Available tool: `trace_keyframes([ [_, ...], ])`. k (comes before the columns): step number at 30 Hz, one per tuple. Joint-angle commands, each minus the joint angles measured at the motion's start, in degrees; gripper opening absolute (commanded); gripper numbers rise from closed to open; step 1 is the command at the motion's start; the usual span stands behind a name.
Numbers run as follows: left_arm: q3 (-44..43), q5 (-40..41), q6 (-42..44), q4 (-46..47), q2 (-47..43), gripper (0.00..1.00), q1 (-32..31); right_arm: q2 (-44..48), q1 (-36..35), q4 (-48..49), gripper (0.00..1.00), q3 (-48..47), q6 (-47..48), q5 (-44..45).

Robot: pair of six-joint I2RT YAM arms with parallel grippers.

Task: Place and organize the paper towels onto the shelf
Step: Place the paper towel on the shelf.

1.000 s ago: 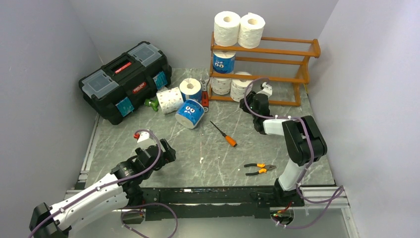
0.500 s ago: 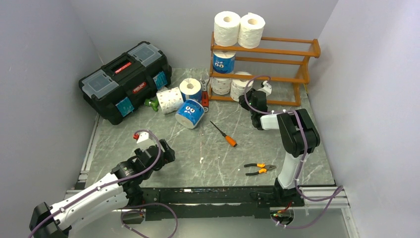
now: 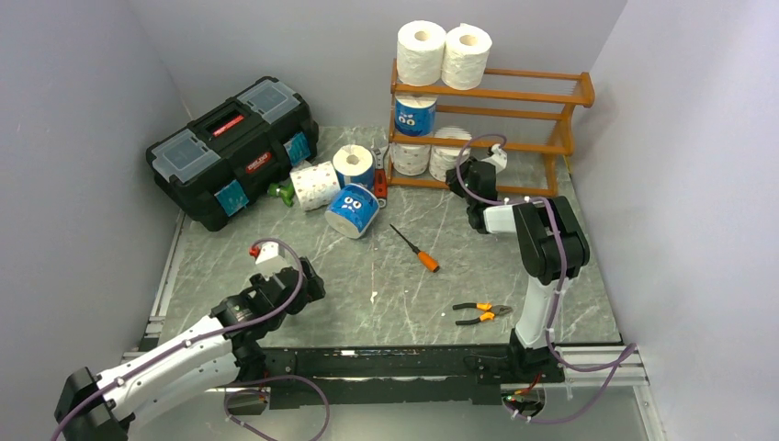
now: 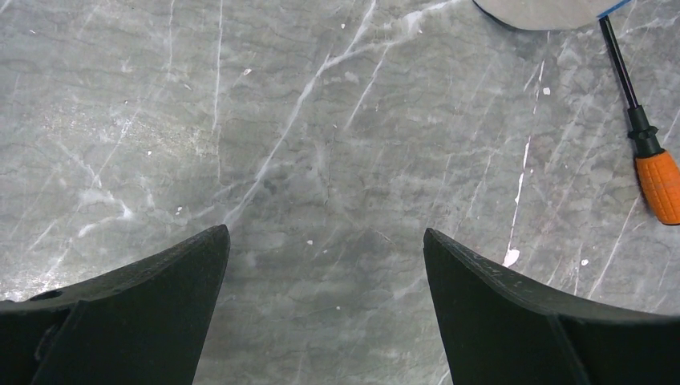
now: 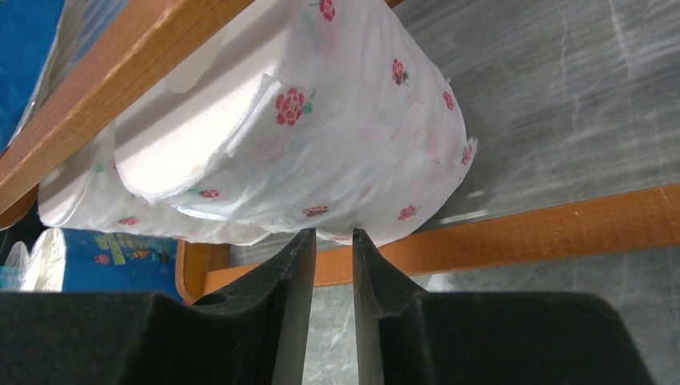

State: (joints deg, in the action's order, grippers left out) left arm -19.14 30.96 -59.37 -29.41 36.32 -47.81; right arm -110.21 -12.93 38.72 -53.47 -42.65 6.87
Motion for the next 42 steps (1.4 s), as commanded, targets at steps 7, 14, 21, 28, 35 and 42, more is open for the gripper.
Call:
trace_keyframes([
  [7,-3.14,1.21,-0.19,1.43,2.31,0.97,0.16,-1.8,0.88,2.01,0.26,-4.71,-0.1,-1.5],
  [14,-3.2,1.21,-0.55,1.2,2.55,0.97,0.17,-2.33,1.01,1.14,0.28,-6.17,0.2,-1.84],
  [21,-3.07,1.13,-0.53,1.24,2.24,0.97,0.17,-1.91,1.11,1.83,0.29,-5.12,0.15,-2.95],
  [28,-3.1,0.85,-0.14,1.55,2.44,0.98,0.16,3.68,1.06,0.79,0.35,-1.2,1.26,-3.48],
  [35,-2.65,0.18,-0.08,1.57,1.5,0.98,0.15,12.82,1.09,-1.24,0.47,5.45,1.95,-2.53],
  [42,-3.25,0.52,0.09,0.53,0.52,0.98,0.17,21.1,1.59,-2.43,0.46,12.63,1.09,-2.97],
])
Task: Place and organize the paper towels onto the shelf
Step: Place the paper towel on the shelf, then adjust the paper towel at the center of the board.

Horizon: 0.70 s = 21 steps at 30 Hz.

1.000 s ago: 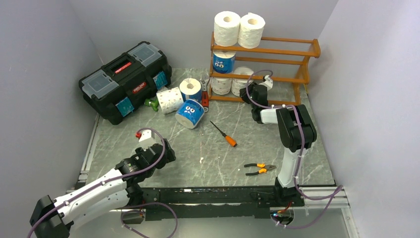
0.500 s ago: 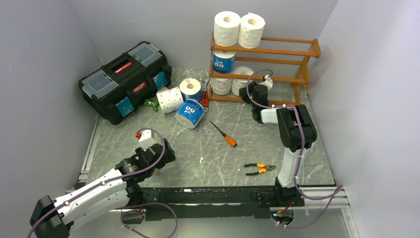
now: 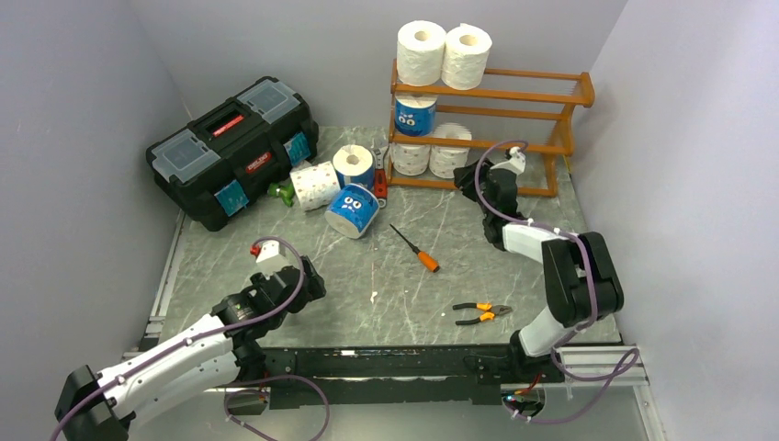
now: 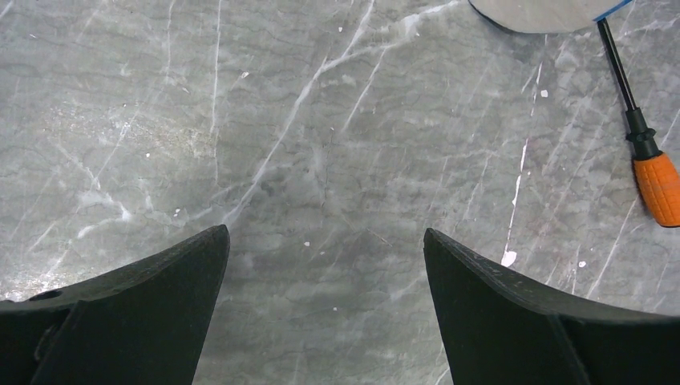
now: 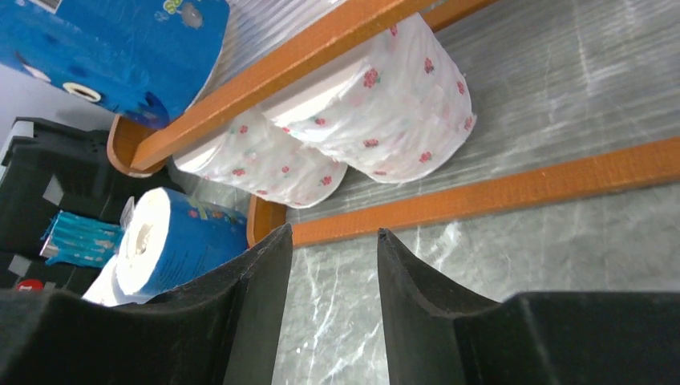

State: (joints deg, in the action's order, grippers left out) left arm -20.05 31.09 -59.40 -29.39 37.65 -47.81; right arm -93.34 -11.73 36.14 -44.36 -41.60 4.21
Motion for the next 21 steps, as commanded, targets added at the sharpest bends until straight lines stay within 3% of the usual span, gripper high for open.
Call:
trace_keyframes([
  [1,-2.54,0.7,0.16,0.13,-0.93,0.98,0.12,5.65,0.43,0.11,0.46,4.58,-0.33,-0.93],
  [5,-3.09,1.34,0.42,-0.93,-2.17,0.98,0.26,12.84,-0.07,-1.04,0.51,8.98,-1.2,-3.04],
  [16,-8.44,5.0,2.9,-1.98,-3.19,1.0,2.15,28.92,-7.37,-21.71,0.6,12.32,-1.66,-3.93],
  [19,-11.74,1.13,6.82,-0.01,-1.22,0.99,7.37,33.33,-7.52,-22.62,0.62,16.65,-3.71,-7.55],
  [21,-13.6,-6.31,8.89,2.43,1.0,1.0,13.93,36.04,-7.68,-22.63,0.62,19.18,-3.12,-10.88],
])
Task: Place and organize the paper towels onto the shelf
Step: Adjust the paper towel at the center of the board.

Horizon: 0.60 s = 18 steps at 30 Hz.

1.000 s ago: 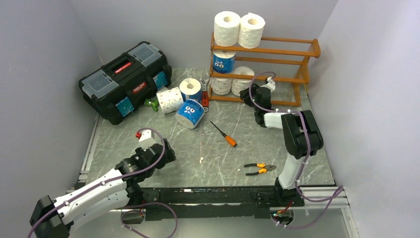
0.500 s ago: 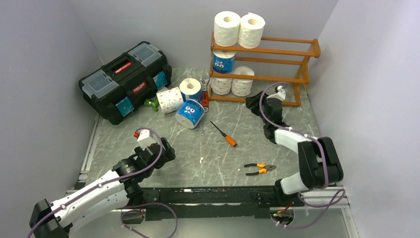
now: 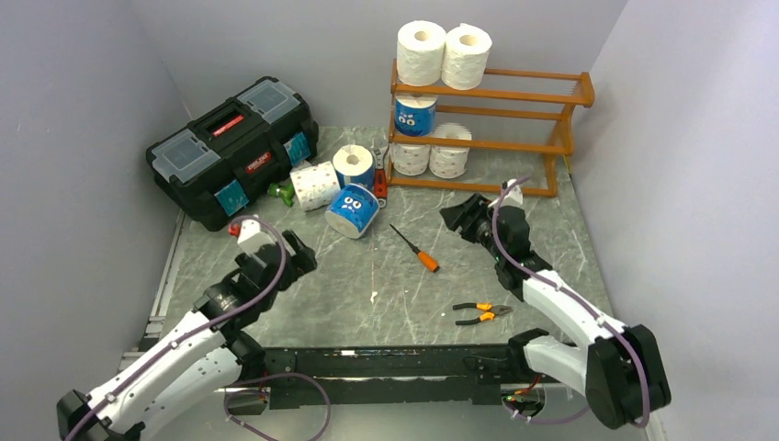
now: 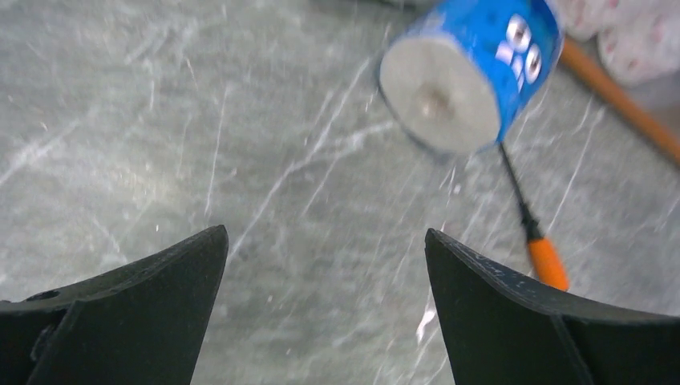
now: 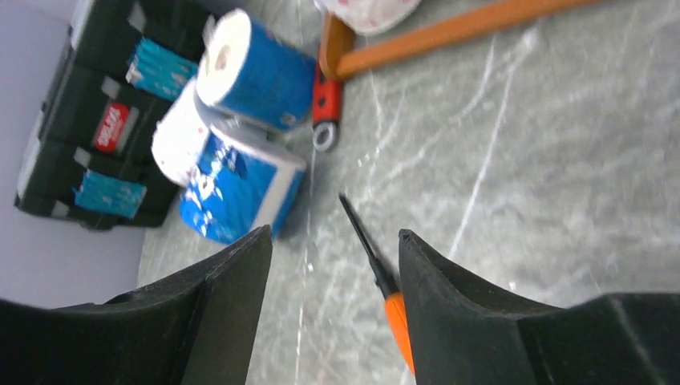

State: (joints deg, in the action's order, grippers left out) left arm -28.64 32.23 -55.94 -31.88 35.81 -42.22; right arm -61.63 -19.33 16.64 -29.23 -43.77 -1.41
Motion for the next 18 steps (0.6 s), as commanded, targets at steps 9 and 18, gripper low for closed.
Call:
trace_keyframes([
  [9,-9.76,-30.64,2.66,17.12,18.02,1.0,27.46,13.85,-0.44,-3.64,0.62,11.0,2.01,-11.46],
  [18,-16.42,-33.08,4.87,24.91,29.86,0.99,32.59,20.19,-0.61,1.34,0.6,18.5,1.69,-15.55],
])
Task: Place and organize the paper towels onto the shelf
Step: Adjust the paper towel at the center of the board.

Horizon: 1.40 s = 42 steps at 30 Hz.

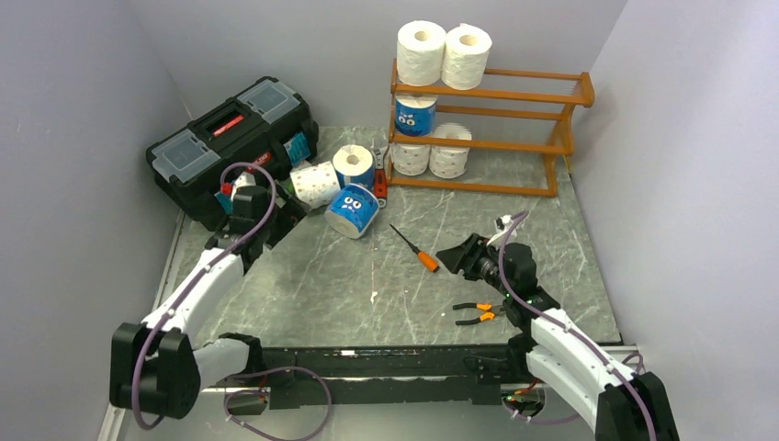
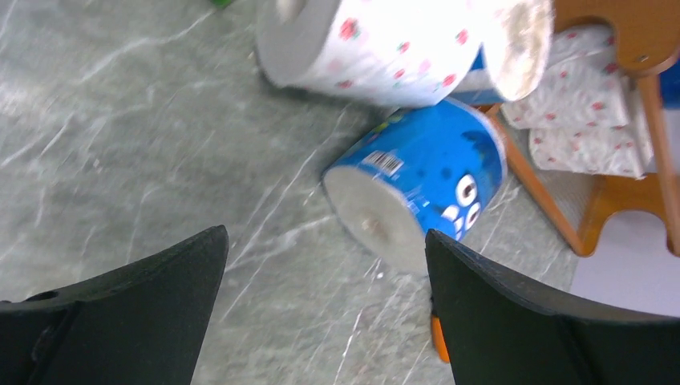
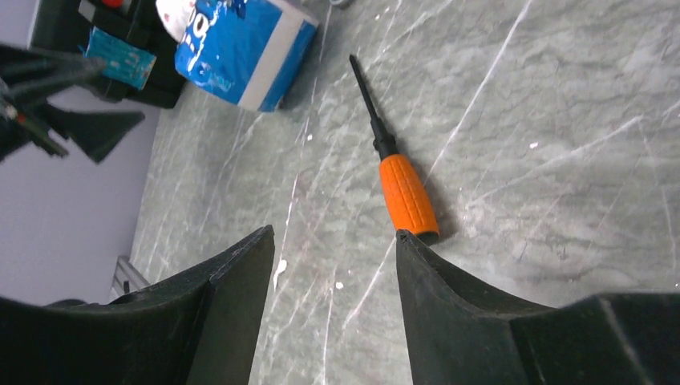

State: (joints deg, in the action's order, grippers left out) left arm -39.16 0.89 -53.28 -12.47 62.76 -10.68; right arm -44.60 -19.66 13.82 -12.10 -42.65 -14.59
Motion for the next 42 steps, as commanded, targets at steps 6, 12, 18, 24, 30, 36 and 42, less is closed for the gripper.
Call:
trace_keyframes([
  [6,-3.69,4.98,8.37,15.39,4.85,0.99,1.64,5.25,-0.26,3.01,0.6,2.39,1.19,-2.78],
  [12,-2.82,6.91,13.75,19.69,5.82,0.99,4.29,3.74,-0.34,4.51,0.59,3.12,0.96,-4.34],
  [18,0.27,2.59,14.71,30.88,11.26,0.99,4.68,3.91,-0.38,3.94,0.59,3.12,1.3,-4.62],
  [24,0.98,-0.99,13.02,38.47,17.64,0.99,4.7,5.7,-0.37,2.49,0.59,3.39,1.7,-4.0],
  [30,0.92,-3.21,10.65,44.77,22.8,0.99,4.7,5.16,-0.33,2.15,0.59,3.11,1.88,-4.13],
  [36,0.53,-4.53,9.2,48.41,27.14,0.99,4.68,3.77,-0.4,2.86,0.59,2.81,2.04,-4.37],
  [42,-0.37,-5.19,9.1,52.14,30.44,0.98,4.67,3.29,-0.33,3.43,0.59,2.97,2.21,-4.14],
])
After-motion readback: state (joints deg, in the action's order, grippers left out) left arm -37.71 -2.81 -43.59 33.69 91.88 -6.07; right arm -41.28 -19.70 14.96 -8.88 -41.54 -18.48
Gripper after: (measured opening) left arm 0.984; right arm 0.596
